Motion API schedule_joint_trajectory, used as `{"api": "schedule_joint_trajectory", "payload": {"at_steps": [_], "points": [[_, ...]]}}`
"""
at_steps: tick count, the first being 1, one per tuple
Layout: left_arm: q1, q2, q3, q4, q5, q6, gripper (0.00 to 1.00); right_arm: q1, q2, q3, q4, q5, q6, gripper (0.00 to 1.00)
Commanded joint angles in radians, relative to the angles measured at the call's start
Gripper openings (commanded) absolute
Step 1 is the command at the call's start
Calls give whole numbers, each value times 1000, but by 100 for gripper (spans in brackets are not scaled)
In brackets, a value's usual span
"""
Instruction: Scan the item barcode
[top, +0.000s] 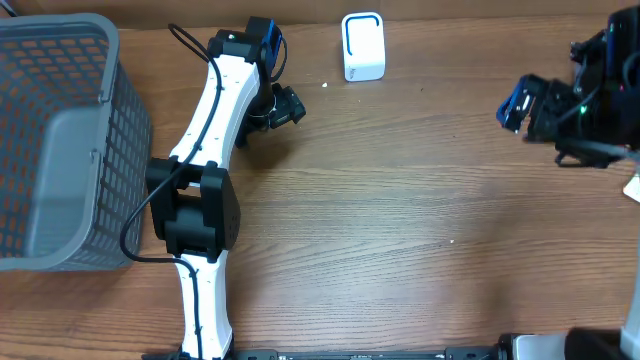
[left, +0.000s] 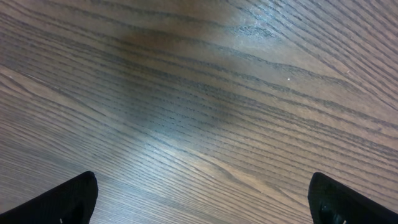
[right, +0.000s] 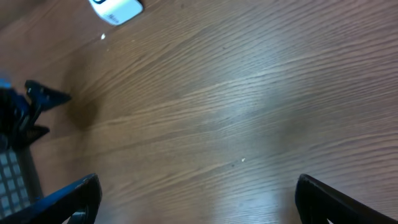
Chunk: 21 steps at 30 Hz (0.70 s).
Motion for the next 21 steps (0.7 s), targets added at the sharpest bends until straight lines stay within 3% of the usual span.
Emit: {"api": "schedule_joint_trajectory", "payload": {"at_steps": [1,9,15,21], "points": [[-7,-13,10,-2,-20,-10,100,33,-123,-68,2,11,-18,100],[-7,-13,10,-2,-20,-10,100,35,-260,-175,2,-198,-12,100],[-7,-13,10,-2,-20,-10,100,69,-273,-177,2,-183,-143,100],[-7,-13,10,-2,-20,-10,100,122,-383,-288,10,-116,-142,100]]}}
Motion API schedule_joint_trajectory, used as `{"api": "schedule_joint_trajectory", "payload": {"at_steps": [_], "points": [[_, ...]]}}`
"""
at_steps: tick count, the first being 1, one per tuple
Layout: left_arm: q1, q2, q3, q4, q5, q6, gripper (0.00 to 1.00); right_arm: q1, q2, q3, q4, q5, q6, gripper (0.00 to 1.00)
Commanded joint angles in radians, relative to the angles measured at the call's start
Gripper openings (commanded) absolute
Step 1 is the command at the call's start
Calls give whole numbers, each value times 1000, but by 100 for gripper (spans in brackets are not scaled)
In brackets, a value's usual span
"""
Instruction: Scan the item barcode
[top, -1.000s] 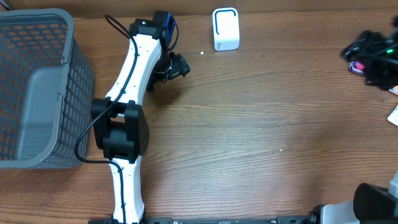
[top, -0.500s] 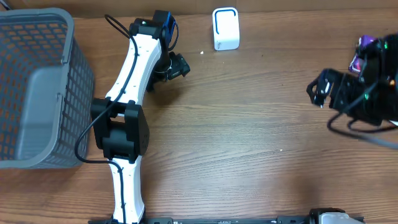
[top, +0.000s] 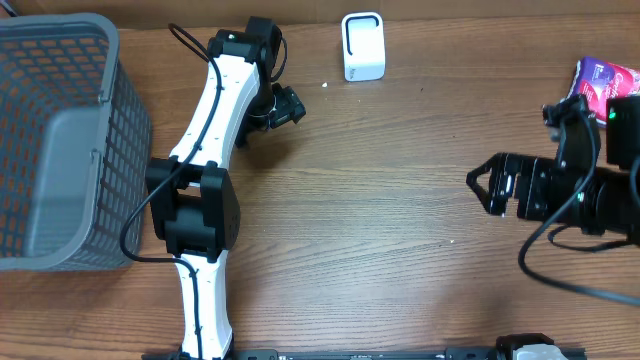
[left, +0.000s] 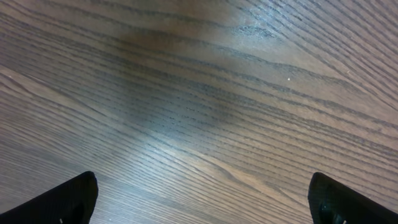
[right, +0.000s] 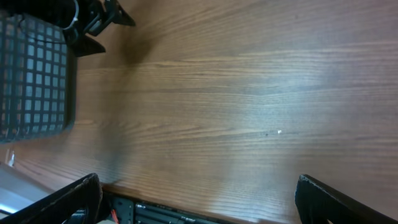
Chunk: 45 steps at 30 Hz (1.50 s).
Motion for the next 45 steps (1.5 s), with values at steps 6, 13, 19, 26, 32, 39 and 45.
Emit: {"api": "schedule_joint_trajectory", "payload": {"at_steps": [6,13,19,26,32,39,45], "points": [[-7,-13,10,-1,-20,-10,100,8,-281,-366,334,47,-56,100],[-6,-13,10,-1,-20,-10,100,3,-650,-911,903,47,-185,100],[-7,-13,10,-1,-21,-10,100,-10,-869,-1306,1333,103,-185,100],[-7,-13,10,-1,-20,-10,100,-10,-1027,-1564,1575,129,-185,100],[-6,-13,10,-1,-20,-10,100,-22,-1197,-1668,1585,189,-183,100],[-6,-13,10,-1,-20,-10,100,-75,-1220,-1677,1588,177,-180,100],[-6,-13,10,-1,-20,-10,100,-77,-1220,-1718,1614,178,-180,100]]}}
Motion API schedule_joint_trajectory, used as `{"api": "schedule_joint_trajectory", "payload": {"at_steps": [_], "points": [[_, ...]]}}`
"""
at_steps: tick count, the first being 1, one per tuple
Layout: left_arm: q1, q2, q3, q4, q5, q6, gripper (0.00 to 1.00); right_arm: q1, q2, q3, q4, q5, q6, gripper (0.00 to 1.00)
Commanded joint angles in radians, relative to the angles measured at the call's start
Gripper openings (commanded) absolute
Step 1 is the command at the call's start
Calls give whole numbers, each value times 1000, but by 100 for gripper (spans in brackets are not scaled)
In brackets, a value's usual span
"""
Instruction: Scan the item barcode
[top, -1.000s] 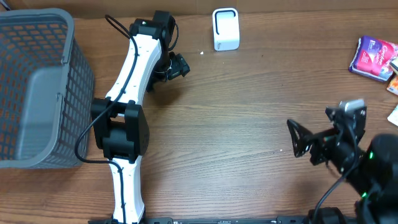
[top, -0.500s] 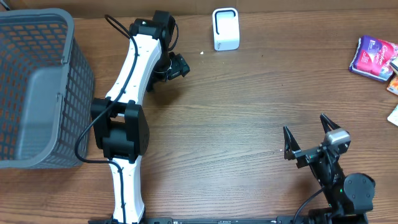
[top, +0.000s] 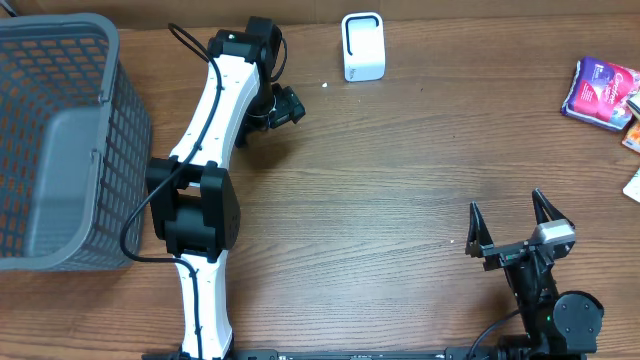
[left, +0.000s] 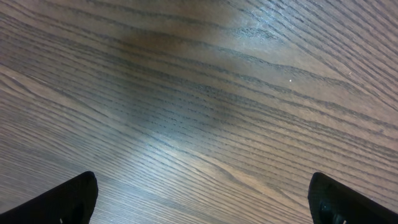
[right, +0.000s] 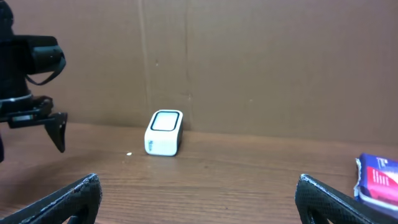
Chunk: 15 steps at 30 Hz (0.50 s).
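A white barcode scanner (top: 362, 46) stands at the back of the table, and the right wrist view shows this scanner (right: 164, 132) against the brown wall. A purple and pink packet (top: 603, 79) lies at the far right; its corner (right: 378, 179) shows in the right wrist view. My right gripper (top: 507, 215) sits near the front edge, open and empty, facing the back (right: 199, 199). My left gripper (top: 285, 105) hovers left of the scanner, open over bare wood (left: 202, 199).
A grey mesh basket (top: 60, 140) fills the left side. More small packets (top: 634, 135) lie at the right edge. The left arm (top: 215, 120) stretches from the front to the back left. A brown wall (right: 249, 56) closes the back.
My right arm has gone from the middle right of the table to the front edge, and its open gripper now faces the back wall. The left arm has not moved.
First my right arm was at the far right back, over the spot where the packets lie. Then it was lower at the middle right, pointing left, with the purple packet uncovered. Now it sits at the front edge. The left gripper stayed open throughout.
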Motion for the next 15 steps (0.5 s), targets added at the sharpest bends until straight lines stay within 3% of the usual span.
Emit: {"api": "schedule_joint_trajectory", "payload": {"at_steps": [1,5,15], "points": [[-6,-13,10,-2,-13,-10,100,-5,-12,-66,51,6,-1,100],[-6,-13,10,-2,-13,-10,100,-6,-12,-122,126,8,-1,100],[-6,-13,10,-2,-13,-10,100,-5,-12,-120,17,51,3,100]]}}
